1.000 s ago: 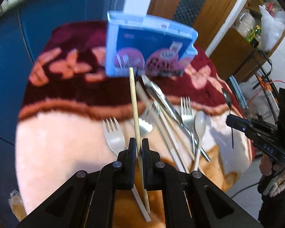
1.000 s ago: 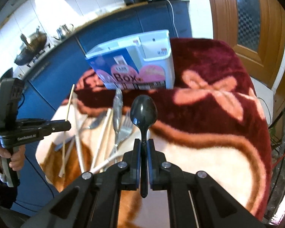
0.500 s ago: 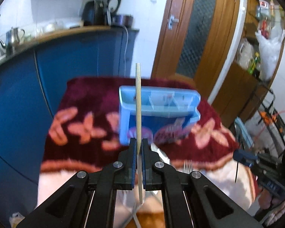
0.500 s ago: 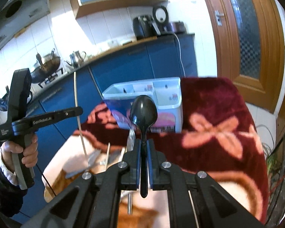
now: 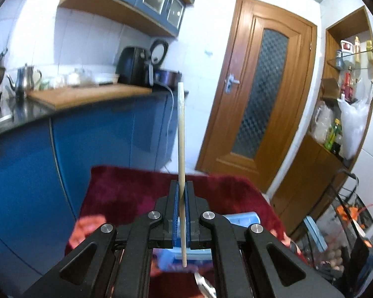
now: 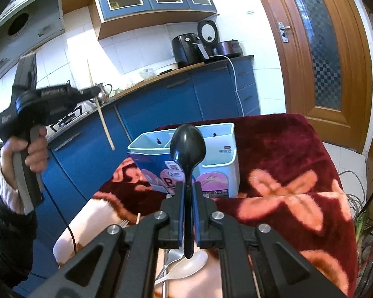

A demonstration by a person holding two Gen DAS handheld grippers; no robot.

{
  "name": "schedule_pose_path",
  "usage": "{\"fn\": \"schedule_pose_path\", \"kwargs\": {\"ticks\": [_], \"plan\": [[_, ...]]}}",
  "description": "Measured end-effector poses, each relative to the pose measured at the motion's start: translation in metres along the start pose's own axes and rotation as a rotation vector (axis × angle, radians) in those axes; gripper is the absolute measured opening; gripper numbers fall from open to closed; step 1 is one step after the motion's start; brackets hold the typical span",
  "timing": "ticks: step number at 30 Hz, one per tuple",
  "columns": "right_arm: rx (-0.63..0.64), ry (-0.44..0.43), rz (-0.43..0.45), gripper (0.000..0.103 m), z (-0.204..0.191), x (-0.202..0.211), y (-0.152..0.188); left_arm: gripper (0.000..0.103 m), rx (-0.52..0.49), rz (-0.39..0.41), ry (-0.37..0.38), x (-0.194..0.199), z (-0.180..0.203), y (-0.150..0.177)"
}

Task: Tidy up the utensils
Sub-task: 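Release the chopstick into the Box caddy while the right tool drops the black spoon in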

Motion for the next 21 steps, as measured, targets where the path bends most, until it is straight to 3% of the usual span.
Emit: {"fn": "schedule_pose_path", "kwargs": {"ticks": [5, 11, 21], "plan": [[-0.015, 0.022, 0.009, 0.008, 0.009, -0.013, -0.007, 0.004, -0.031, 0.033, 0.005, -0.028, 0.004, 0.002], [-0.034, 0.036, 0.066, 0.008, 0.018, -0.038, -0.027, 0.004, -0.023, -0.004, -0.007, -0.064, -0.003, 0.033], [0.029, 0.049, 0.185, 0.008, 0.018, -0.095, -0.046, 0.004, -0.027, -0.041, -0.021, -0.085, -0.014, 0.063]]}}
Point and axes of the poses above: each gripper's, at about its wrist camera, not at the fingertips, and x roughly against the way its jaws point, z to its right, y to its underside, the point moved 1 cm from there along -x, roughly the way its jaws point, and after that the axes turned 9 degrees about z, right-handed, at the moved point
